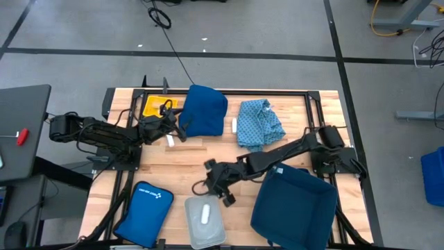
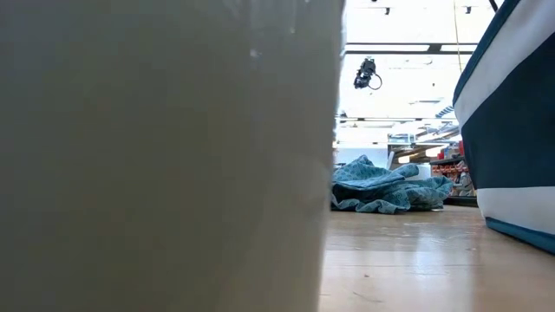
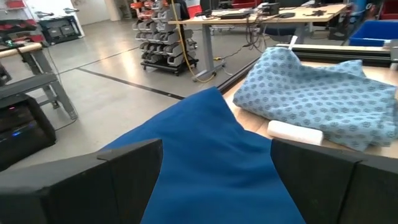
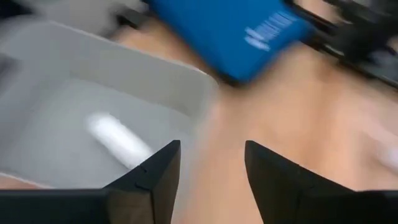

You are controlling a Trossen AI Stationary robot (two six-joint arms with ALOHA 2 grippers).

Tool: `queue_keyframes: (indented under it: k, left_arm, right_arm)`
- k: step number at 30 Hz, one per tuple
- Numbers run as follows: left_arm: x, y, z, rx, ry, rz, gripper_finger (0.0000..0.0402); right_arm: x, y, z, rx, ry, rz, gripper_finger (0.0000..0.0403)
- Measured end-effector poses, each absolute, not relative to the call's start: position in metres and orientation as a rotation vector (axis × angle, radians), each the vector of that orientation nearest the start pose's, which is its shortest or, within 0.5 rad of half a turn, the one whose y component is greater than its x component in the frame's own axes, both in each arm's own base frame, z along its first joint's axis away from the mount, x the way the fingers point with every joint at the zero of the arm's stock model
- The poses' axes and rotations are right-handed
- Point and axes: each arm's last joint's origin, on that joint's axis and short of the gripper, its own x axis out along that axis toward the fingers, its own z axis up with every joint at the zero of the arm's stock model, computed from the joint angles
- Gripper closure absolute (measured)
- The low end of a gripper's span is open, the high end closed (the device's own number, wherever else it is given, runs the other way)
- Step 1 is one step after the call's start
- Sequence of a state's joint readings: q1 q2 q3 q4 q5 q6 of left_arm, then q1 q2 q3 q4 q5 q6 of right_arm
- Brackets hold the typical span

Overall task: Pick & place medical supplies in basket/bin
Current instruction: Put the left white bandage into the gray bin

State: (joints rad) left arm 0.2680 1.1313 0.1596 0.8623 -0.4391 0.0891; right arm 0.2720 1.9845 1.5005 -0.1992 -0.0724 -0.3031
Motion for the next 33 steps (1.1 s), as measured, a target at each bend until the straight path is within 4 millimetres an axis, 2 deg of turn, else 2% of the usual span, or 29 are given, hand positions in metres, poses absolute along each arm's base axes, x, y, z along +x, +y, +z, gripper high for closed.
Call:
queue_keyframes:
  k: [6,10,16,21,26,33]
  left_arm:
    - [0.180,0.060,0.164,0.078,0.134,0.641,0.0100]
    - [0.180,0.060,0.162,0.070,0.151,0.620,0.0100]
    - [0.181,0.059,0.155,0.051,0.244,0.562,0.0100]
    - [0.191,0.063,0.160,-0.079,0.372,0.632,0.0100]
    - [0.203,0.059,0.175,-0.138,0.547,0.616,0.0100]
    - [0.209,0.038,0.211,-0.074,0.860,0.526,0.0105]
  right_arm:
    - [0.425,0.094,0.242,-0.369,0.666,0.121,0.0222]
    - [0.422,0.075,0.238,-0.392,0.751,-0.010,0.0222]
    - [0.416,0.055,0.228,-0.416,0.889,-0.041,0.0222]
    - [0.414,0.042,0.225,-0.391,0.947,-0.071,0.0222]
    - [0.412,0.033,0.224,-0.387,0.977,-0.086,0.0222]
    - [0.407,0.028,0.220,-0.445,1.053,-0.020,0.0222]
